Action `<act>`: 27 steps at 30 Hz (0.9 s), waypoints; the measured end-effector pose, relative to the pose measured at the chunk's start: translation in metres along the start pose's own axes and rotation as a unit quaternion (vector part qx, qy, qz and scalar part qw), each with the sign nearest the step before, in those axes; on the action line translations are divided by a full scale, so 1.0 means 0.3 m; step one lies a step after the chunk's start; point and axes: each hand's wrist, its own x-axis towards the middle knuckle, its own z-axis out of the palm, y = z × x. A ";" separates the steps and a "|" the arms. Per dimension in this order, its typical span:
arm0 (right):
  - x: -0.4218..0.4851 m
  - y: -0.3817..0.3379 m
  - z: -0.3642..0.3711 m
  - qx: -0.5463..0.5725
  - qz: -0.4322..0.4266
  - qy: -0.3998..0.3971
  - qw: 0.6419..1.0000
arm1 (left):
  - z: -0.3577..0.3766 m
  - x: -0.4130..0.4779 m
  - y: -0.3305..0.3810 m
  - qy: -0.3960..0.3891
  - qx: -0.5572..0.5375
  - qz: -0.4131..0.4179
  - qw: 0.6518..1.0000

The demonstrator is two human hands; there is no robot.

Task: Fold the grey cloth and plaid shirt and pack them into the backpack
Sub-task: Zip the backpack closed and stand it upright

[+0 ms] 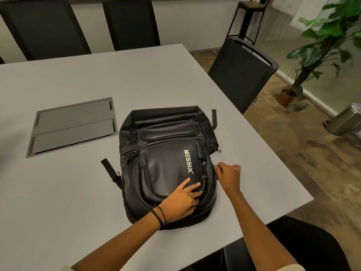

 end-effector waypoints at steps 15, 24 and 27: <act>-0.073 -0.031 0.053 0.301 0.235 -0.077 0.921 | 0.026 -0.356 -0.362 0.291 -0.185 -0.426 0.837; -0.099 -0.069 0.072 0.392 0.399 -0.160 0.813 | 0.108 -0.505 -0.339 -0.018 -0.420 -0.607 0.675; -0.106 -0.091 0.050 0.400 0.420 -0.172 0.796 | 0.104 -0.478 -0.301 -0.056 -0.522 -0.585 0.618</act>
